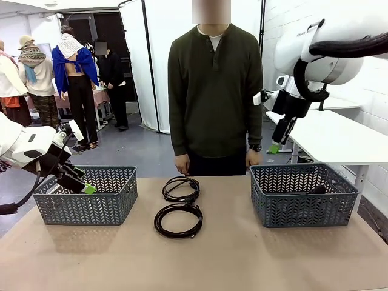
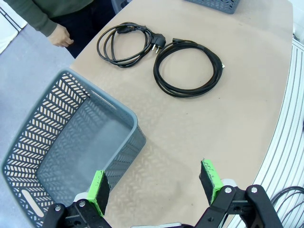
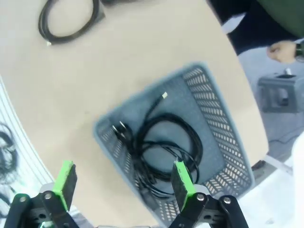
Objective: Organize the cables according to human instructions.
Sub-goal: Pick up a bundle of cables and place it in the basket indicated by the human.
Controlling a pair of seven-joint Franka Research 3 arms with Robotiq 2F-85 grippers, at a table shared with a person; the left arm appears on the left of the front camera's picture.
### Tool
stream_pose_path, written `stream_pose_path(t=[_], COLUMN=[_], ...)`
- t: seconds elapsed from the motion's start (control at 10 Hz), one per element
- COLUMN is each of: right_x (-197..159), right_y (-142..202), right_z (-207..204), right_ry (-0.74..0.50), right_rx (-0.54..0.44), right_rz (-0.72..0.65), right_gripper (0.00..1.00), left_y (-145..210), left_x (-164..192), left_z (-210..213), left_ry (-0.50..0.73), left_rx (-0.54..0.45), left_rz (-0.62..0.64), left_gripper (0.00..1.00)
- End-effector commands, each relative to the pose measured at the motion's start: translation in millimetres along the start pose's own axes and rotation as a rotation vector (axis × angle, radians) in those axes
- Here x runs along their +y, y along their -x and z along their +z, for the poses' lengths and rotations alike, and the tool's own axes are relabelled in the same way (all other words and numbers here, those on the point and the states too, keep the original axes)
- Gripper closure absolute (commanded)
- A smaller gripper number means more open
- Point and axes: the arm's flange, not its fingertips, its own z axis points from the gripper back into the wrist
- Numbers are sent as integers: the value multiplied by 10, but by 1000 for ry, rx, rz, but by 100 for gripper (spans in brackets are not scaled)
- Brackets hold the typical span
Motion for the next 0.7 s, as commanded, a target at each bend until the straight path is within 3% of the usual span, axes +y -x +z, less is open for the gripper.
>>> stream_pose_path(t=[0.0, 0.6], right_x=[415, 1171], right_y=[151, 314], right_z=[-116, -472], right_ry=[5, 44], right_rx=[-103, -188], right_rz=[1, 1], right_gripper=[0, 0], left_y=[16, 16], left_x=[28, 28], left_z=[-12, -12], left_ry=[3, 3], left_rx=[-6, -6], left_rz=[4, 4], left_gripper=[0, 0])
